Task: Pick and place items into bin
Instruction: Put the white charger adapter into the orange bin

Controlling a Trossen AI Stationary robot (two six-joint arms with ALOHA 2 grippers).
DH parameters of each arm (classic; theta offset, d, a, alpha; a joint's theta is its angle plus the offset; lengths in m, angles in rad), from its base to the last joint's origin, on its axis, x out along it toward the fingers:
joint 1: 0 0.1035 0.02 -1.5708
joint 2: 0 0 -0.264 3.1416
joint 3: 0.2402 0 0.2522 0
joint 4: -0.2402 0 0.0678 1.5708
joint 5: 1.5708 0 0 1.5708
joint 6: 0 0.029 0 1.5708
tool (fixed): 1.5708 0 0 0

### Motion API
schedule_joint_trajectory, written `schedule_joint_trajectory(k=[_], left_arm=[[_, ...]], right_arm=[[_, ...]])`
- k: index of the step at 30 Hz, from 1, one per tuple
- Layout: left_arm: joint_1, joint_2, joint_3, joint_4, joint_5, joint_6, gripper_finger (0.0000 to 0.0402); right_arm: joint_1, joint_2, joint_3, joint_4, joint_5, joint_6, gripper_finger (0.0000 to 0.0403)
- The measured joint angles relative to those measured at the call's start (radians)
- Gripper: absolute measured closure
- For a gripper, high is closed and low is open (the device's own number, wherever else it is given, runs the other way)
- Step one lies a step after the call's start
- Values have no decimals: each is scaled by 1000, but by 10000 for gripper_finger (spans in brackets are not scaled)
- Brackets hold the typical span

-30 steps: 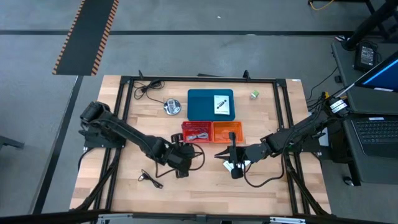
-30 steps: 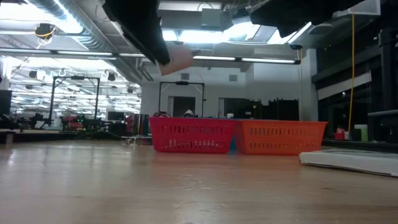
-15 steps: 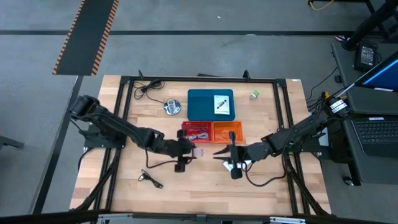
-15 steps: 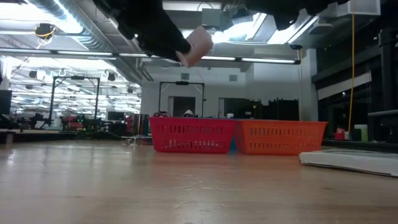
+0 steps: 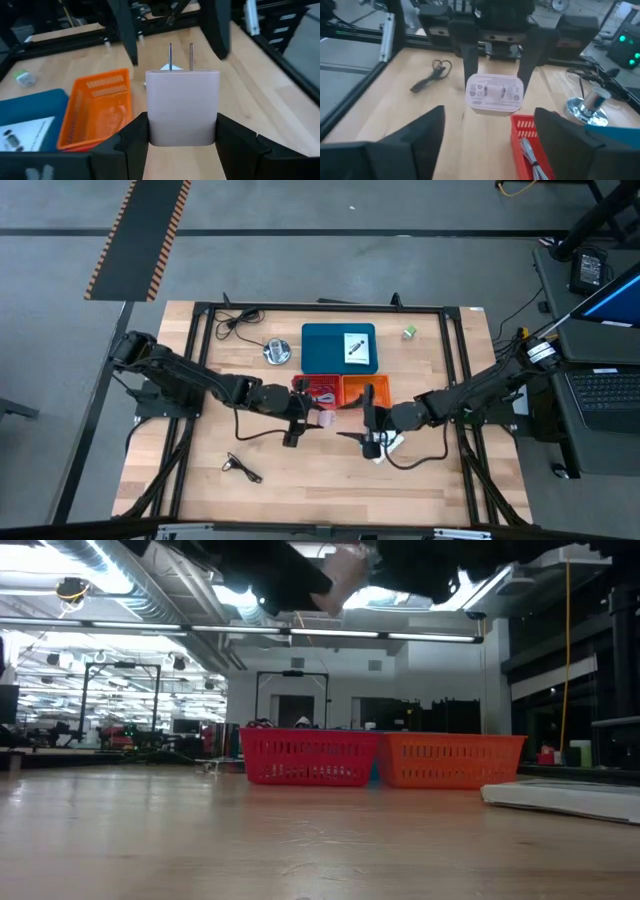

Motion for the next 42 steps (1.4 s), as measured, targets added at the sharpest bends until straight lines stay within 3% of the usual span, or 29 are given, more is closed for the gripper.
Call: schedule_joint_trajectory(k=[4, 12, 32, 42], left_arm=[[22, 0, 0, 0, 12, 12, 216], [56, 0, 0, 79, 109, 53, 216], [85, 1, 0, 124, 109, 71, 216], [105, 1, 0, 131, 111, 71, 216]], right_arm=[[-22, 3, 0, 2, 0, 5, 87], [-47, 3, 0, 4, 0, 1, 84], [-94, 3, 0, 105, -80, -77, 85], [-98, 3, 0, 116, -108, -104, 148]])
